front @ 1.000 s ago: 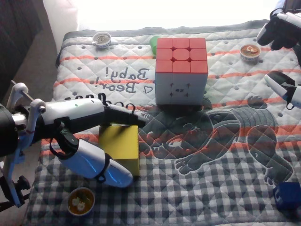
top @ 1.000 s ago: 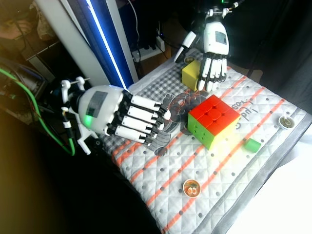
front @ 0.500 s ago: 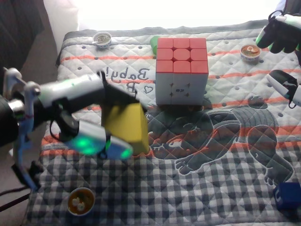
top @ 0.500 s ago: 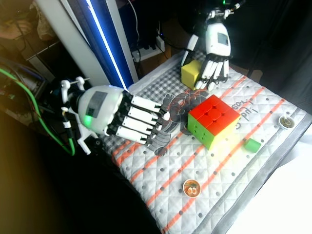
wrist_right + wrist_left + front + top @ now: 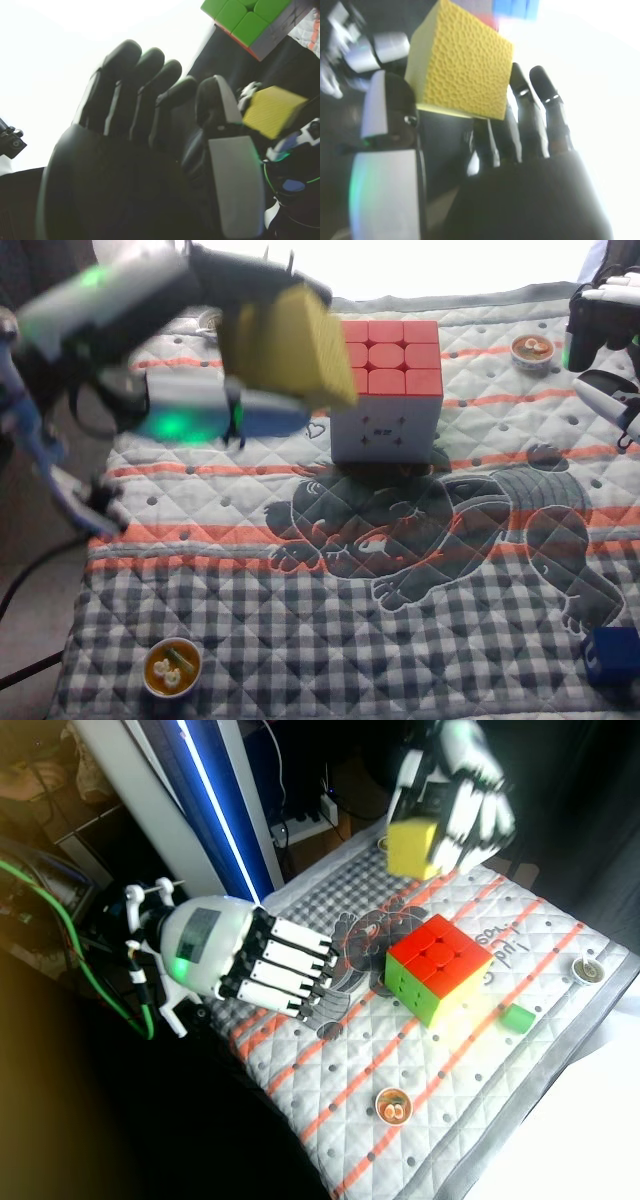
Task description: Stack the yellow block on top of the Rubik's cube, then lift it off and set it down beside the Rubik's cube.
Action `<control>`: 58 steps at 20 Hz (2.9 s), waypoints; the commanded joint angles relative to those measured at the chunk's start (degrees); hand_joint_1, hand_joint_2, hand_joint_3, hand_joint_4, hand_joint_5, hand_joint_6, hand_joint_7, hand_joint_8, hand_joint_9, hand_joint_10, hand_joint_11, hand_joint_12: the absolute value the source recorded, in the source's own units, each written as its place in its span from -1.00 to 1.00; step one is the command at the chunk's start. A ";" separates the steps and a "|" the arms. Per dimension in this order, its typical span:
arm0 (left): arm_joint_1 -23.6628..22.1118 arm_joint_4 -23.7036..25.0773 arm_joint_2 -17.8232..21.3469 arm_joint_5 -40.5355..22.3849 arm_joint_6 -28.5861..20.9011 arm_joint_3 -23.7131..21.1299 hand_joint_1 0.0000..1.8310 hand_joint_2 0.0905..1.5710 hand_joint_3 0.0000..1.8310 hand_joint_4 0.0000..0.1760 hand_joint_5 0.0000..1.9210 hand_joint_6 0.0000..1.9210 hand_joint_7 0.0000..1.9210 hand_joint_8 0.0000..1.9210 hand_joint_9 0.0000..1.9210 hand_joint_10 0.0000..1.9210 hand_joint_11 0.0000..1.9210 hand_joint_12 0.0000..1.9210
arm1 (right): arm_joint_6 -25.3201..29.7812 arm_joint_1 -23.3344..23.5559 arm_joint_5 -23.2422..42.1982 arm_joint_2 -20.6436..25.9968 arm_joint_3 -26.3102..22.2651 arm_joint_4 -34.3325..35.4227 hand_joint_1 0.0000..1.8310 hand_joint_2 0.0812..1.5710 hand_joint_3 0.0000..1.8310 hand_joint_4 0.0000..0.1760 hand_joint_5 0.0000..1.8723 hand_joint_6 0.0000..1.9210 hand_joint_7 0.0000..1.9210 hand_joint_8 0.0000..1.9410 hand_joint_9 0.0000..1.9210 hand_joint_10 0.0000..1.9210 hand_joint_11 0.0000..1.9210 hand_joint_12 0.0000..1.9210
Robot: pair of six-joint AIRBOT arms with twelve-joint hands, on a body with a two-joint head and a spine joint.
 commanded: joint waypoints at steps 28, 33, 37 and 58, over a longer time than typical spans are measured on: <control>-14.19 -2.92 -28.30 -23.63 -0.57 30.96 0.13 0.52 -1.00 -1.00 -0.17 0.34 -0.28 -0.89 -0.73 -0.31 -1.00 0.46 | 0.20 0.15 6.14 -1.06 1.78 -0.93 0.18 0.58 -1.00 -1.00 -0.51 -0.03 -0.40 0.29 -0.49 0.67 -0.58 1.00; -13.85 -3.41 -27.93 -23.89 -0.58 31.20 -0.04 0.57 -1.00 0.99 -0.27 0.46 -0.51 -0.97 -0.94 -0.27 -1.00 0.44 | 0.20 0.15 6.14 -1.06 1.80 -0.91 0.15 0.60 -1.00 -1.00 -0.53 -0.01 -0.39 0.30 -0.48 0.73 -0.55 1.00; -13.51 -4.42 -26.83 -23.57 -0.59 30.76 -0.12 0.47 -1.00 -0.64 -0.41 -0.53 -0.58 -1.00 -0.84 -0.65 -1.00 0.24 | 0.20 0.15 6.13 -1.06 1.79 -0.80 0.18 0.59 -1.00 -1.00 -0.52 -0.02 -0.39 0.28 -0.50 0.66 -0.63 1.00; -12.24 -3.61 -18.40 -10.68 -0.56 20.66 -0.32 0.19 -0.99 0.91 -0.82 -0.98 -0.72 -0.95 -0.87 -0.53 -1.00 0.55 | 0.23 1.31 6.14 -0.60 2.19 -0.52 0.14 0.51 -1.00 -1.00 -0.76 -0.08 -0.70 0.13 -0.74 0.40 -0.84 0.90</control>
